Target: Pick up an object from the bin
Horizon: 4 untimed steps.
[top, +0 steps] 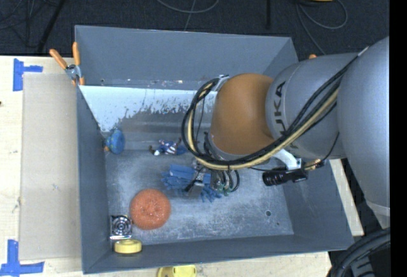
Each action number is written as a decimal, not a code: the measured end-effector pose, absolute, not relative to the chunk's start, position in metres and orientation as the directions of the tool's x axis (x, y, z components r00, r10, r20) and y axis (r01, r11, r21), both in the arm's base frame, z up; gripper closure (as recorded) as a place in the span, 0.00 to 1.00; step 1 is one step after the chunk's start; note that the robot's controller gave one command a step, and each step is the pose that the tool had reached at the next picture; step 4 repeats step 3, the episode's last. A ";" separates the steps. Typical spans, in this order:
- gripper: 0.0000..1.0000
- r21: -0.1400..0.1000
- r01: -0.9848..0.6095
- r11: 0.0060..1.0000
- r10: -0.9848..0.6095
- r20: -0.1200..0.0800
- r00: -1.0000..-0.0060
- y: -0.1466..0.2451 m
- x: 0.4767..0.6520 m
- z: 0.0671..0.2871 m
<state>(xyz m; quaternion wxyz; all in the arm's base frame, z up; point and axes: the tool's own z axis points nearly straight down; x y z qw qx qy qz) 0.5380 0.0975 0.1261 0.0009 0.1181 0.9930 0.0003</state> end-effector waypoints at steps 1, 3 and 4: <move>1.00 0.001 0.235 0.972 0.235 -0.002 -0.972 0.097 0.538 0.133; 1.00 -0.002 0.236 0.972 0.236 0.004 -0.972 0.097 0.537 0.157; 1.00 -0.002 0.236 0.972 0.236 0.004 -0.972 0.097 0.537 0.157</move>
Offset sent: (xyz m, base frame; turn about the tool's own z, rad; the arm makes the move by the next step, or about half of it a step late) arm 0.0002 0.0000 0.0695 0.0000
